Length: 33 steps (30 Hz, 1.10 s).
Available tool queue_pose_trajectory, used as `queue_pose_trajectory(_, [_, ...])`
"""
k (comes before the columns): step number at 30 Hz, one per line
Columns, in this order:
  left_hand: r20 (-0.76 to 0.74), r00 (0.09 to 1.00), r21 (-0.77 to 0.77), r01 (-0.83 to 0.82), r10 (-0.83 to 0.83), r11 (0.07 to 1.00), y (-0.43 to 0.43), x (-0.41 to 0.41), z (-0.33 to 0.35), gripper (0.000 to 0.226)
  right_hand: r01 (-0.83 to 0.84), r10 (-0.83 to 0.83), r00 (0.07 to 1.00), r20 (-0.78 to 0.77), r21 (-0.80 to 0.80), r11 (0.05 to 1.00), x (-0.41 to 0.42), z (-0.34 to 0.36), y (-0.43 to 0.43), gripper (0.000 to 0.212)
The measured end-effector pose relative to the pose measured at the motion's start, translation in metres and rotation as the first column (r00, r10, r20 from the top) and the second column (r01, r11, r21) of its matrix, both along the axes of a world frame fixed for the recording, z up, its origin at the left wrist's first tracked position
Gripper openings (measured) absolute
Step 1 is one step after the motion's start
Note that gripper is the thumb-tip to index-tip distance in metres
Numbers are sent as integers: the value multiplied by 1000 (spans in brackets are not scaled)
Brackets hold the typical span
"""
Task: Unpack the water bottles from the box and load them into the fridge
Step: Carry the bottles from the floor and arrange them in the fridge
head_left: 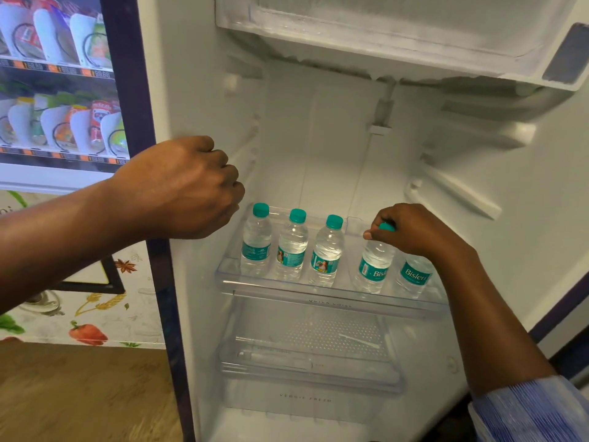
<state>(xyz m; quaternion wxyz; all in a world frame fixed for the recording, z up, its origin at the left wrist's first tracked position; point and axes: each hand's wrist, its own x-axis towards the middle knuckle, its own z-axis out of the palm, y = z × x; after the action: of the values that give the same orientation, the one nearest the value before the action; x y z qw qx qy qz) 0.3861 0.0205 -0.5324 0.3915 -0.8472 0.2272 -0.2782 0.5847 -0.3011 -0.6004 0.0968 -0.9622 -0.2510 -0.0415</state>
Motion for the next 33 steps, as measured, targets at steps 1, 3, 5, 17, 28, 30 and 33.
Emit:
queue_pose_trajectory(1, [0, 1000, 0, 2, -2, 1000, 0, 0, 0, 35, 14, -14, 1000, -1, -11, 1000, -2, 1, 0, 38])
queue_pose_trajectory(3, [1, 1000, -1, 1, -1, 1000, -2, -1, 0, 37, 32, -31, 999, 18, -24, 999, -7, 4, 3, 38])
queue_pose_trajectory(5, [19, 1000, -22, 11, -11, 1000, -3, -2, 0, 41, 33, -30, 996, 87, -29, 999, -16, 7, 8, 39])
queue_pose_trajectory(17, [-25, 975, -252, 209, -222, 945, 13, -57, -99, 30, -652, 550, 755, 358, 313, 691, -152, -19, 126, 27])
queue_pose_trajectory(28, [-272, 927, -647, -374, 257, 664, 69, -233, -256, 30, -845, 839, 503, 206, 318, 429, -260, -142, 241, 30])
queue_pose_trajectory(30, [-351, 879, -700, -475, 322, 534, 74, -262, -288, 29, -860, 868, 472, 154, 296, 415, -274, -169, 259, 29])
queue_pose_trajectory(33, [-474, 764, -747, -612, 438, 259, 80, -303, -342, 28, -877, 902, 432, 19, 243, 415, -291, -208, 280, 26])
